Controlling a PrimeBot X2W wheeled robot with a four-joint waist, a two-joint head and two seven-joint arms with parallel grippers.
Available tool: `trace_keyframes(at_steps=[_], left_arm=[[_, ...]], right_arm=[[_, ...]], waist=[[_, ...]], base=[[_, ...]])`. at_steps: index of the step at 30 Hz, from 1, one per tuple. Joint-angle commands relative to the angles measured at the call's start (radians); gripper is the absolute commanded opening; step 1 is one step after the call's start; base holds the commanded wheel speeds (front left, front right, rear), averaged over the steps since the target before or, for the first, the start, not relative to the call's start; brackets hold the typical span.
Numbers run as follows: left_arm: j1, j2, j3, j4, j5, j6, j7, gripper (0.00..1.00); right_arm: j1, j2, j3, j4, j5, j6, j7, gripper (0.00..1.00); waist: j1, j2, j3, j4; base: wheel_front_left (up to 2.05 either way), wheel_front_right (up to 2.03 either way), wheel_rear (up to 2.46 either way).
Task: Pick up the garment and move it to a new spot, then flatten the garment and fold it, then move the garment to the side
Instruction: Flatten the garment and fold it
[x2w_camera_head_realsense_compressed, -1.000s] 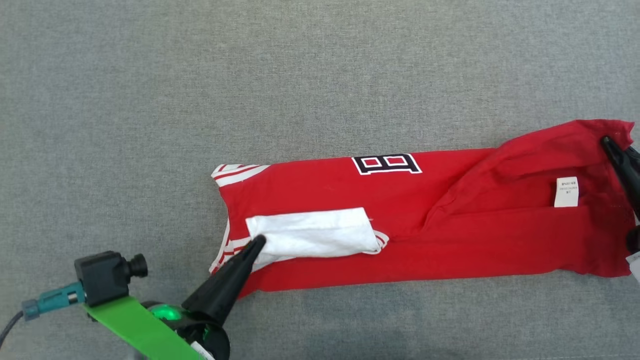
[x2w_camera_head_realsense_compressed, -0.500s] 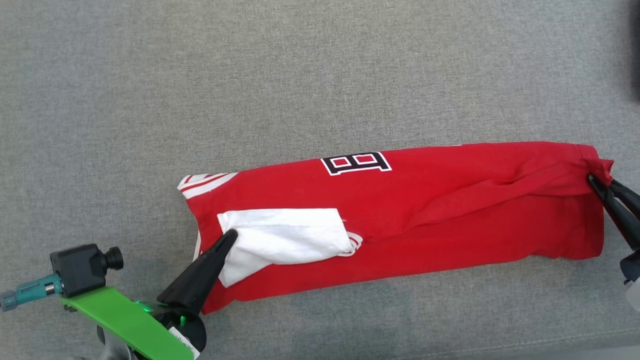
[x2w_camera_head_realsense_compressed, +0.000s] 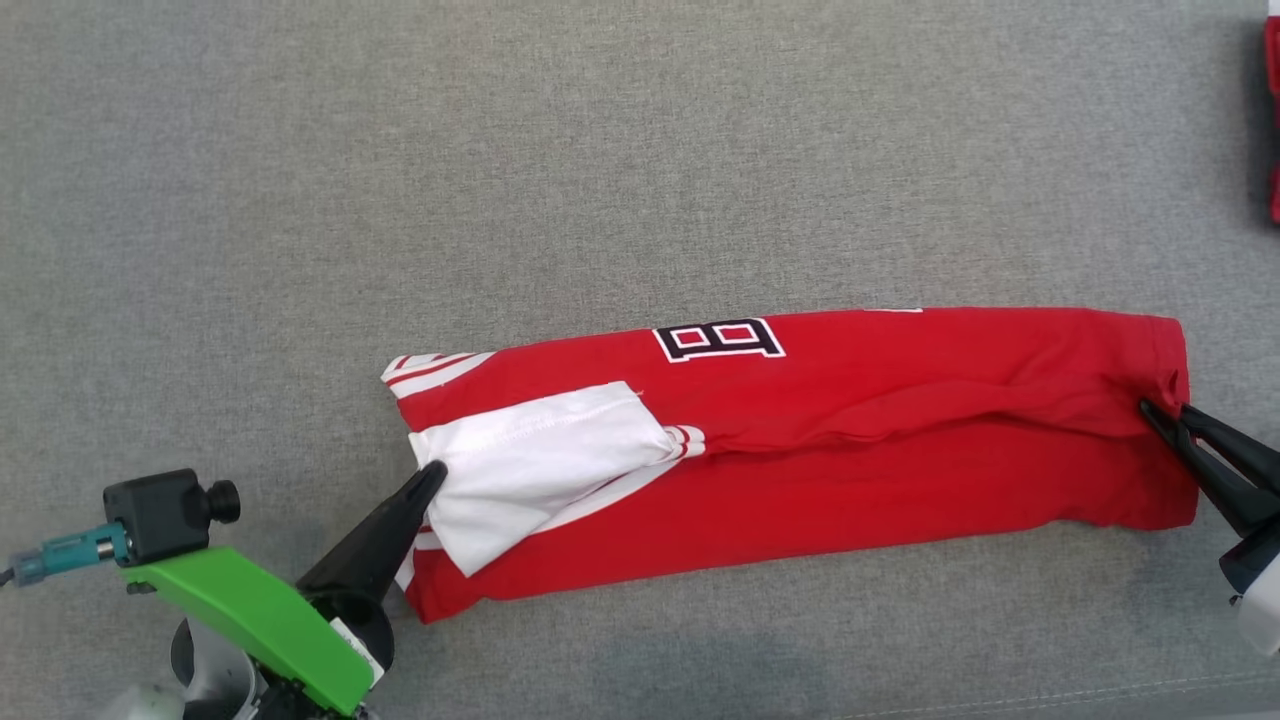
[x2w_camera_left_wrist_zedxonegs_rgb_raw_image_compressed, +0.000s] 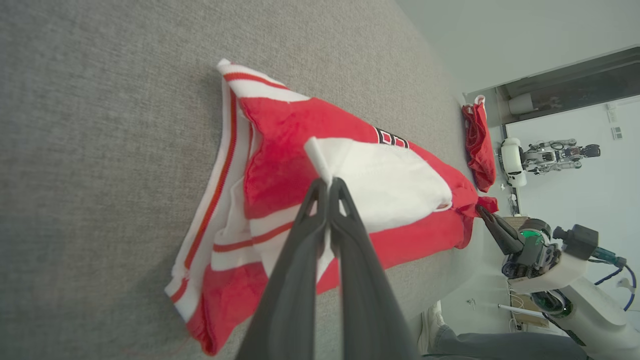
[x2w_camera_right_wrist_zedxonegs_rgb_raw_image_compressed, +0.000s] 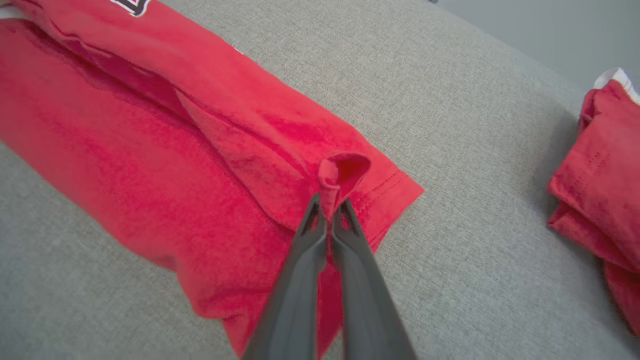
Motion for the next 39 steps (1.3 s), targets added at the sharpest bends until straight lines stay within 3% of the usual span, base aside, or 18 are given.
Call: trace_keyframes(at_steps=[1,2,3,11,15,21,28,31,35,38,39], left_arm=[[-0.024,0.000,-0.002,0.011,-0.005,0.006,0.007,0.37],[-0.034,0.000,-0.004,0.020,0.005,0.008,0.009,0.67],[-0.042,-0.004,-0.009,0.032,0.012,0.014,0.014,1.00],[-0.091,0.007,-0.067,0.112,0.095,0.039,0.039,1.00],[-0.073,0.037,-0.063,0.110,0.165,0.061,-0.007,1.00],[-0.053,0.060,-0.009,0.077,0.325,0.176,-0.166,1.00],[-0.021,0.059,0.021,0.017,0.478,0.289,-0.323,1.00],[0.000,0.039,0.027,0.016,0.534,0.320,-0.366,1.00],[0.030,-0.011,0.029,0.028,0.596,0.323,-0.395,1.00],[0.051,-0.068,0.047,0.035,0.636,0.317,-0.400,1.00],[0.060,-0.112,0.076,0.033,0.662,0.306,-0.402,1.00]], right_arm=[[-0.014,-0.010,0.004,0.005,-0.015,0.000,-0.004,0.62],[-0.018,-0.013,0.003,0.006,-0.022,0.000,-0.004,1.00],[-0.020,-0.014,0.001,0.008,-0.024,0.000,-0.004,1.00],[0.004,-0.038,-0.035,-0.001,-0.062,0.000,-0.005,1.00],[0.038,-0.004,-0.116,0.012,-0.017,0.000,-0.005,1.00],[0.102,0.105,-0.234,0.023,0.157,-0.001,0.021,1.00],[0.073,0.217,-0.253,0.073,0.268,-0.001,0.158,1.00],[0.034,0.260,-0.237,0.121,0.281,-0.001,0.210,1.00],[-0.016,0.303,-0.229,0.200,0.294,-0.001,0.269,1.00],[-0.034,0.329,-0.232,0.257,0.314,-0.001,0.317,1.00],[-0.032,0.337,-0.227,0.276,0.335,0.000,0.360,1.00]], waist=[[0.0000,0.0000,-0.007,-0.008],[0.0000,0.0000,-0.009,-0.011],[0.0000,0.0000,-0.012,-0.014],[0.0000,0.0000,-0.030,-0.044],[0.0000,0.0000,-0.039,-0.055],[0.0000,0.0000,-0.067,-0.039],[0.0000,0.0000,-0.085,0.010],[0.0000,0.0000,-0.084,0.036],[0.0000,0.0000,-0.083,0.078],[0.0000,0.0000,-0.082,0.109],[0.0000,0.0000,-0.082,0.129]], base=[[0.00,0.00,0.00],[0.00,0.00,0.00],[0.00,0.00,0.00],[0.00,0.00,0.00],[0.00,0.00,0.00],[0.00,0.00,0.00],[0.00,0.00,0.00],[0.00,0.00,0.00],[0.00,0.00,0.00],[0.00,0.00,0.00],[0.00,0.00,0.00]])
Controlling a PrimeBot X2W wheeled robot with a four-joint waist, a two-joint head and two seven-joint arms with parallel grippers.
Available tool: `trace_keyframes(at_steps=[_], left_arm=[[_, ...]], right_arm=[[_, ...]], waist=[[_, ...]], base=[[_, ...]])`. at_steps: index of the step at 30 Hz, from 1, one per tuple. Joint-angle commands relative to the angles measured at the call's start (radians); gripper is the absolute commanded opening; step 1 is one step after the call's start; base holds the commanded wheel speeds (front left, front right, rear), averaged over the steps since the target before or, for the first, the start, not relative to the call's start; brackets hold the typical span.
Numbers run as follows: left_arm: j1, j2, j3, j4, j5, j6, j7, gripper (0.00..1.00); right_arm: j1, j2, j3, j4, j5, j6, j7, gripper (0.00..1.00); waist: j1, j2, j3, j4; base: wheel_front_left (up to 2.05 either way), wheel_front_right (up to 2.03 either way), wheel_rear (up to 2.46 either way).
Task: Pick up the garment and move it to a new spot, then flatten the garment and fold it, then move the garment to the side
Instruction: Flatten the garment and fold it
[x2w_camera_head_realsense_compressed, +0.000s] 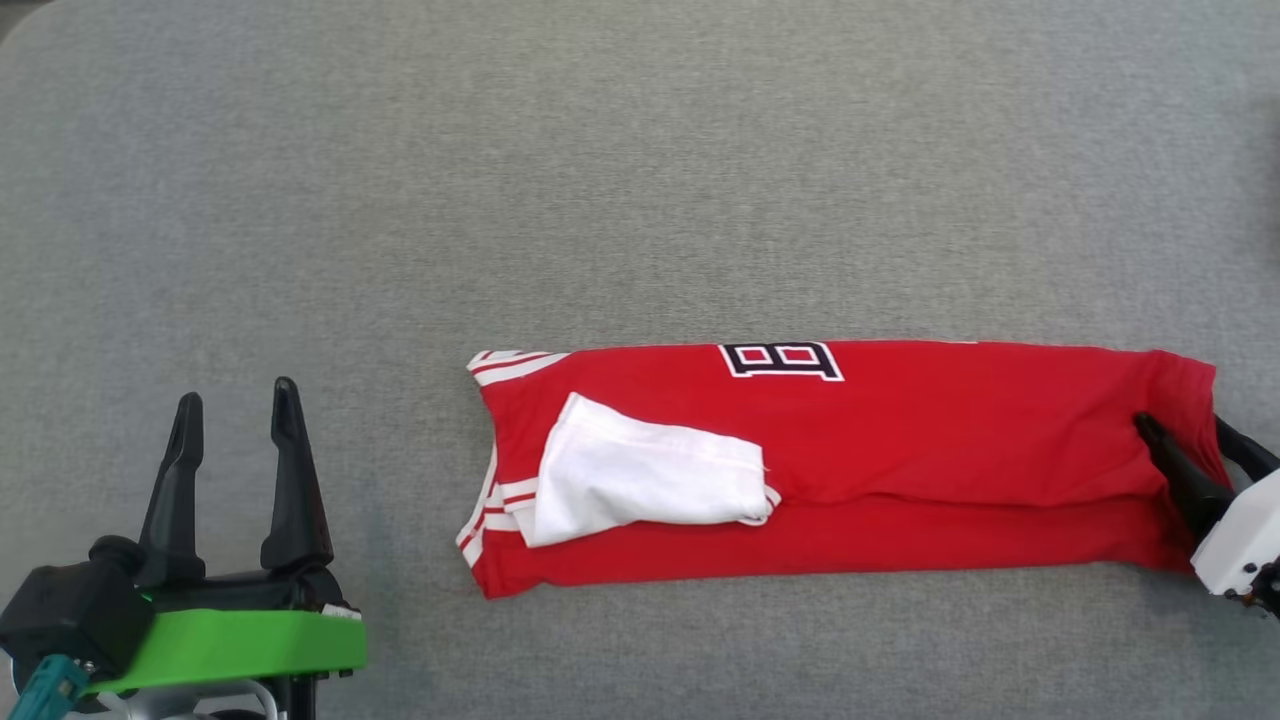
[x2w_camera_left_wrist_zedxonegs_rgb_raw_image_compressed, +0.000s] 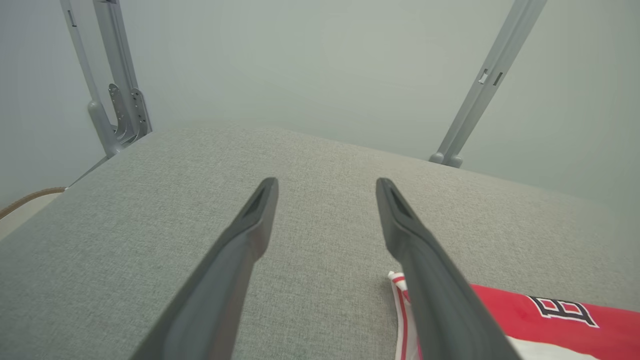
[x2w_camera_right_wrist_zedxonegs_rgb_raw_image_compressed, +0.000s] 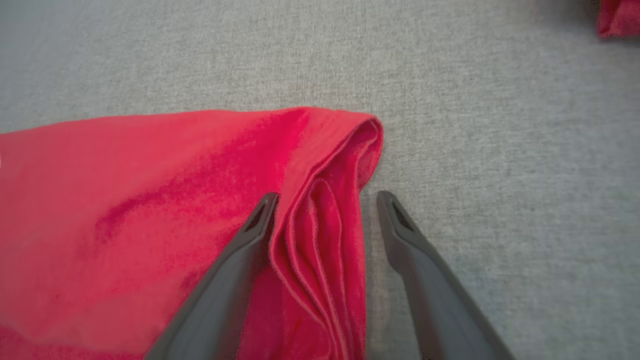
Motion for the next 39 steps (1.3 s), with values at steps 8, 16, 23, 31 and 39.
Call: trace_keyframes(at_steps=[8,16,23,31,39], left_arm=[[0.066,-0.112,0.080,0.035,0.088,-0.091,-0.007,1.00],[0.090,-0.131,0.108,0.062,0.100,-0.146,-0.008,1.00],[0.098,-0.142,0.108,0.079,0.110,-0.175,-0.008,1.00],[0.135,-0.155,0.152,0.081,0.137,-0.180,-0.007,1.00],[0.142,-0.165,0.148,0.078,0.146,-0.180,-0.005,1.00]], right_arm=[[0.014,-0.009,0.024,-0.046,0.158,0.005,0.174,0.00],[0.021,-0.147,-0.152,-0.063,0.260,0.000,0.242,0.00],[0.069,-0.241,-0.423,-0.016,0.316,0.000,0.323,0.00],[0.089,-0.125,-0.325,-0.394,0.352,0.000,0.459,0.00],[0.015,0.235,-0.073,-0.441,0.050,0.000,0.369,0.00]], waist=[[0.0000,0.0000,-0.013,0.052],[0.0000,0.0000,-0.043,0.018],[0.0000,0.0000,-0.072,0.014],[0.0000,0.0000,-0.119,-0.013],[0.0000,0.0000,-0.142,-0.019]], base=[[0.00,0.00,0.00],[0.00,0.00,0.00],[0.00,0.00,0.00],[0.00,0.00,0.00],[0.00,0.00,0.00]])
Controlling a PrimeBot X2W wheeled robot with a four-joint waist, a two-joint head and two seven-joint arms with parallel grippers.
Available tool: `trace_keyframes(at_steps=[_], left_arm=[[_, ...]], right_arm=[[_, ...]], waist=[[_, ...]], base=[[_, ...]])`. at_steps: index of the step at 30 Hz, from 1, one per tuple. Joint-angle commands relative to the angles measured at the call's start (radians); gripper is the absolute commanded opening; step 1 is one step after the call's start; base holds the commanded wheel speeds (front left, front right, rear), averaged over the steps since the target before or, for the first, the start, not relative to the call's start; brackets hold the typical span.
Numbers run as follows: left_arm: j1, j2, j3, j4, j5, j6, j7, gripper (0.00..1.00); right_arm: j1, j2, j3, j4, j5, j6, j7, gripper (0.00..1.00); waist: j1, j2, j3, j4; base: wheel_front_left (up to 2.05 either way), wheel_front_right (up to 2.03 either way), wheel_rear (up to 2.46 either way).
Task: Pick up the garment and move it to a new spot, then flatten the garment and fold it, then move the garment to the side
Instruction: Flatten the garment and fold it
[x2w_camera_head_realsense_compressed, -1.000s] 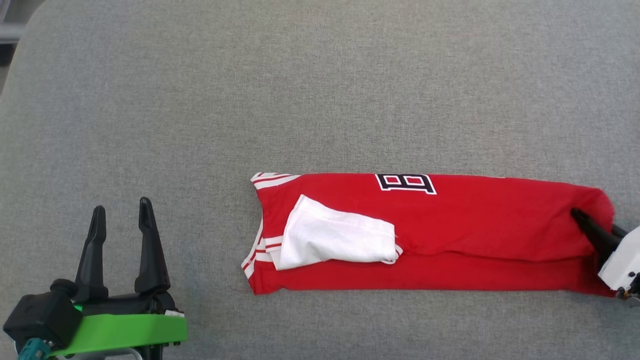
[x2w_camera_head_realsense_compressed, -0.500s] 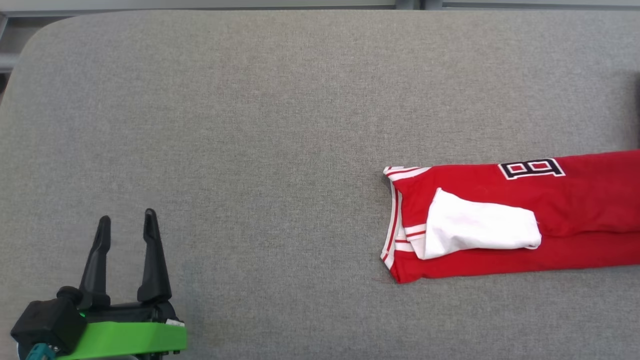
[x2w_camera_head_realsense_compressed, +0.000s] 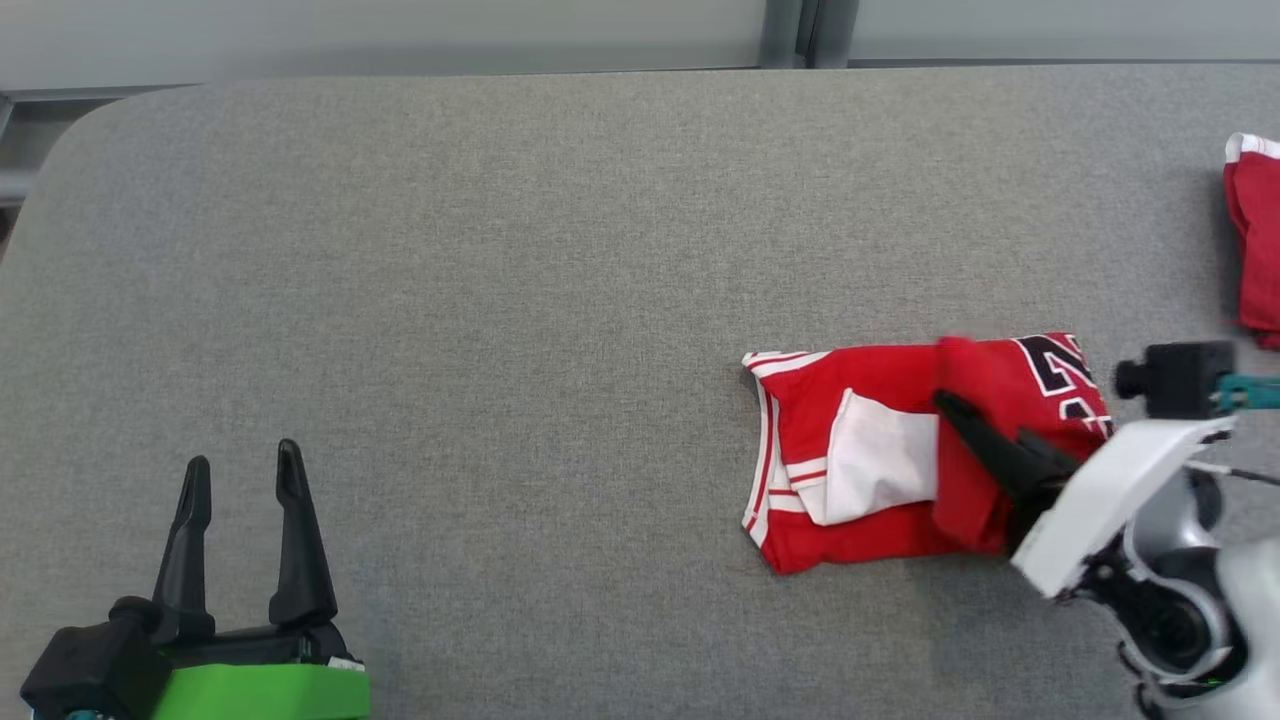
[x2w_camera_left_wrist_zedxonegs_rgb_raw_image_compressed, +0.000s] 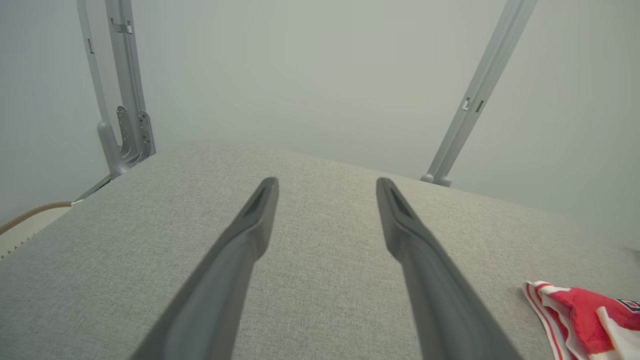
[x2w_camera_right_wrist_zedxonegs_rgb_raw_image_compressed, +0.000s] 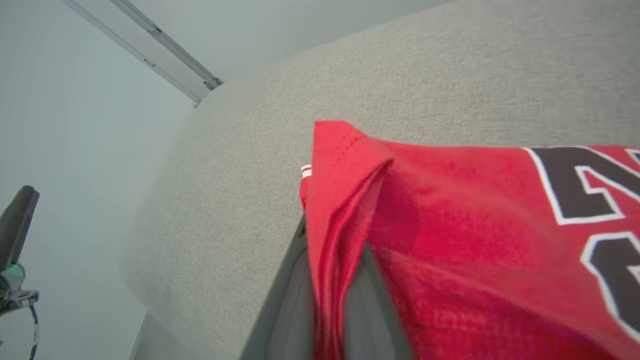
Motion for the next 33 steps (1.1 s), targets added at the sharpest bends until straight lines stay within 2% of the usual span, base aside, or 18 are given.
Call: trace_keyframes(at_steps=[1,5,8,13,20,21,22,23,24,27,30,33], left_arm=[[0.007,-0.007,-0.003,-0.003,0.005,-0.005,-0.003,1.00],[0.004,-0.014,-0.012,0.003,0.005,-0.001,0.000,1.00],[0.000,-0.021,-0.021,0.006,0.005,0.000,-0.001,1.00],[-0.006,-0.025,-0.032,0.017,0.008,-0.003,-0.001,1.00],[-0.017,-0.028,-0.034,0.027,0.004,-0.005,-0.001,1.00],[-0.017,-0.027,-0.034,0.028,0.003,-0.006,-0.001,1.00],[-0.016,-0.026,-0.033,0.030,0.001,-0.007,-0.001,1.00],[-0.017,-0.025,-0.033,0.031,0.000,-0.006,-0.001,1.00],[-0.017,-0.024,-0.033,0.032,0.000,-0.007,-0.001,1.00],[-0.018,-0.022,-0.031,0.035,-0.002,-0.004,-0.001,1.00],[-0.006,-0.017,-0.027,0.034,-0.003,0.000,-0.001,1.00],[0.007,-0.014,-0.023,0.028,-0.002,0.006,-0.002,1.00]], right_arm=[[-0.017,0.035,0.031,0.019,-0.035,0.001,-0.014,0.00],[-0.066,0.182,0.072,0.136,-0.163,0.001,-0.112,0.00],[-0.100,0.263,0.096,0.216,-0.215,0.001,-0.174,0.00],[-0.156,0.311,0.140,0.343,-0.287,0.001,-0.247,0.00],[-0.198,0.324,0.161,0.440,-0.331,0.001,-0.293,0.00],[-0.203,0.326,0.165,0.451,-0.337,0.001,-0.299,0.16],[-0.209,0.327,0.168,0.459,-0.344,0.001,-0.309,0.44],[-0.216,0.328,0.175,0.464,-0.351,0.001,-0.318,0.85],[-0.219,0.329,0.183,0.469,-0.357,0.001,-0.324,1.00],[-0.224,0.330,0.221,0.450,-0.361,0.001,-0.332,1.00],[-0.209,0.328,0.246,0.368,-0.334,0.001,-0.338,1.00],[-0.161,0.304,0.195,0.251,-0.294,0.001,-0.320,1.00]], waist=[[0.0000,0.0000,-0.002,0.003],[0.0000,0.0000,0.000,0.004],[0.0000,0.0000,0.004,0.005],[0.0000,0.0000,0.007,0.003],[0.0000,0.0000,0.010,0.003],[0.0000,0.0000,0.011,0.002],[0.0000,0.0000,0.011,0.001],[0.0000,0.0000,0.011,0.000],[0.0000,0.0000,0.010,-0.001],[0.0000,0.0000,0.008,-0.007],[0.0000,0.0000,0.004,-0.015],[0.0000,0.0000,0.003,-0.024]], base=[[0.00,0.00,0.00],[0.00,0.00,0.00],[0.00,0.00,0.00],[0.00,0.00,0.00],[0.00,0.00,0.00],[0.00,0.00,0.00],[0.00,0.00,0.00],[0.00,0.00,0.00],[0.00,0.00,0.00],[0.00,0.00,0.00],[0.00,0.00,0.00],[0.00,0.00,0.00]])
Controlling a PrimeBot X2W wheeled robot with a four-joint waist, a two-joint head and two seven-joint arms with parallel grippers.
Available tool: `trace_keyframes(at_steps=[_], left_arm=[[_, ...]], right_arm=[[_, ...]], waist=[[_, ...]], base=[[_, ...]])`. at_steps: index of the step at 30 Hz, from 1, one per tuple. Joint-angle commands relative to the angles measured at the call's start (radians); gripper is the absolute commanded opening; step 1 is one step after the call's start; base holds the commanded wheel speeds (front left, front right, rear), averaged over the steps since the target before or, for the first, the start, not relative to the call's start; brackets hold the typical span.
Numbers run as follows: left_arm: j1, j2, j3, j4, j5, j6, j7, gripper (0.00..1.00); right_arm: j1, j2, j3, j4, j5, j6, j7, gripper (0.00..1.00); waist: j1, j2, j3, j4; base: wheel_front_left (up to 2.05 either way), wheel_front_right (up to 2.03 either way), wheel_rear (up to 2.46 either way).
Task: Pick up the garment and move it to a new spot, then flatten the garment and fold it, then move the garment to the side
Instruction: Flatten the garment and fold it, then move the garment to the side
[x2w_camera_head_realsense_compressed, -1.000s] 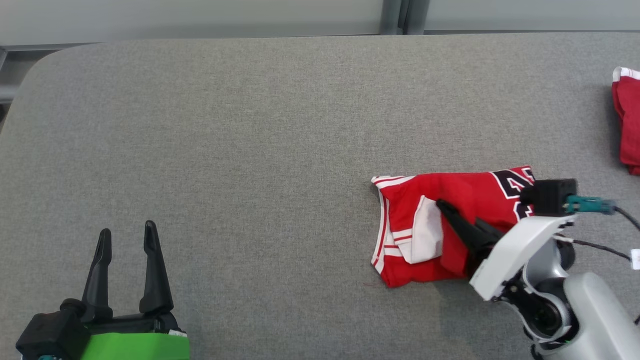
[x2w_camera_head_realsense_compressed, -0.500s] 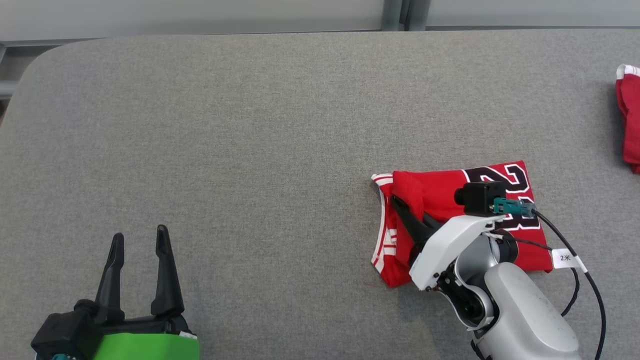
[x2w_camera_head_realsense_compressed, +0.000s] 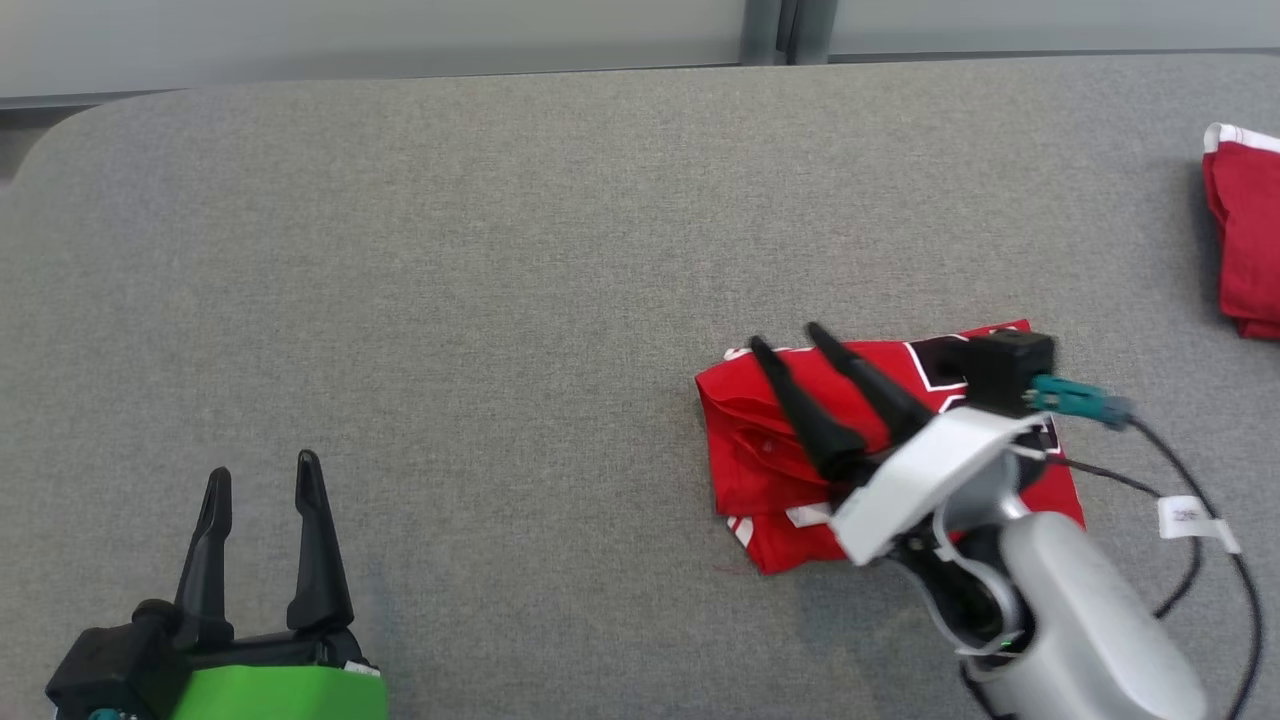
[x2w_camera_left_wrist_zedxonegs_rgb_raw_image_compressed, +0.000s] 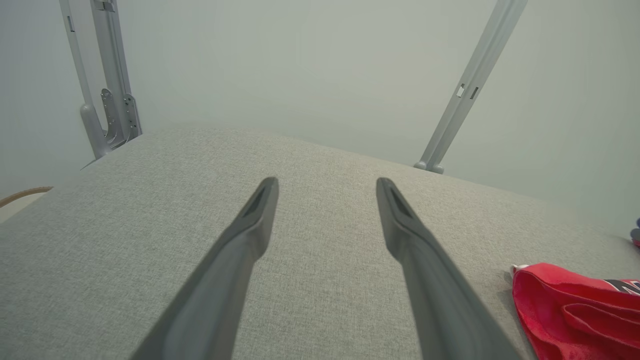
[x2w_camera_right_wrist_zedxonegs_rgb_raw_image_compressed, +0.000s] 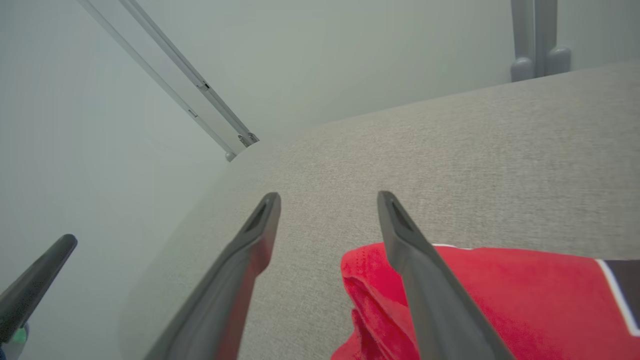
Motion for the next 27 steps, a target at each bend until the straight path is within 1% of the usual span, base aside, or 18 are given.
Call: trace_keyframes(at_steps=[1,4,5,7,8,10,11,18,22,26,27], left_arm=[[0.012,0.007,0.004,-0.007,0.002,0.008,-0.003,1.00],[0.018,0.001,0.006,-0.016,0.005,0.014,-0.003,1.00],[0.016,-0.001,0.005,-0.018,0.006,0.013,-0.004,1.00],[0.008,-0.004,0.002,-0.020,0.008,0.007,-0.004,1.00],[0.002,-0.005,0.001,-0.020,0.009,0.004,-0.004,1.00],[-0.007,-0.007,0.003,-0.018,0.009,0.000,-0.004,1.00],[-0.011,-0.006,0.004,-0.016,0.008,-0.001,-0.004,1.00],[-0.030,0.003,0.010,-0.011,0.013,-0.006,-0.004,1.00],[-0.033,0.009,0.007,-0.014,0.014,-0.006,0.001,1.00],[-0.040,0.014,0.007,-0.014,0.014,-0.006,0.009,1.00],[-0.042,0.016,0.008,-0.013,0.014,-0.005,0.009,1.00]], right_arm=[[0.040,-0.039,-0.051,-0.047,0.009,0.000,0.015,1.00],[0.098,-0.103,-0.173,-0.123,-0.012,0.000,0.059,1.00],[0.116,-0.129,-0.219,-0.134,-0.025,0.000,0.071,1.00],[0.155,-0.159,-0.294,-0.138,-0.021,0.000,0.099,1.00],[0.168,-0.183,-0.316,-0.136,-0.031,0.000,0.111,1.00],[0.191,-0.201,-0.340,-0.125,-0.002,0.000,0.134,1.00],[0.196,-0.222,-0.347,-0.118,0.001,0.000,0.143,1.00],[0.182,-0.304,-0.302,-0.061,0.083,0.000,0.133,1.00],[0.156,-0.363,-0.255,0.008,0.127,0.000,0.141,1.00],[0.124,-0.391,-0.206,0.067,0.169,0.000,0.143,1.00],[0.112,-0.386,-0.191,0.083,0.189,0.000,0.146,1.00]], waist=[[0.0000,0.0000,0.001,-0.008],[0.0000,0.0000,0.013,-0.018],[0.0000,0.0000,0.019,-0.018],[0.0000,0.0000,0.032,-0.016],[0.0000,0.0000,0.038,-0.015],[0.0000,0.0000,0.050,-0.016],[0.0000,0.0000,0.055,-0.016],[0.0000,0.0000,0.081,-0.009],[0.0000,0.0000,0.095,0.001],[0.0000,0.0000,0.099,0.013],[0.0000,0.0000,0.098,0.015]], base=[[0.00,0.00,0.00],[0.00,0.00,0.00],[0.00,0.00,0.00],[0.00,0.00,0.00],[0.00,0.00,0.00],[0.00,0.00,0.00],[0.00,0.00,0.00],[0.00,0.00,0.00],[0.00,0.00,0.00],[0.00,0.00,0.00],[0.00,0.00,0.00]])
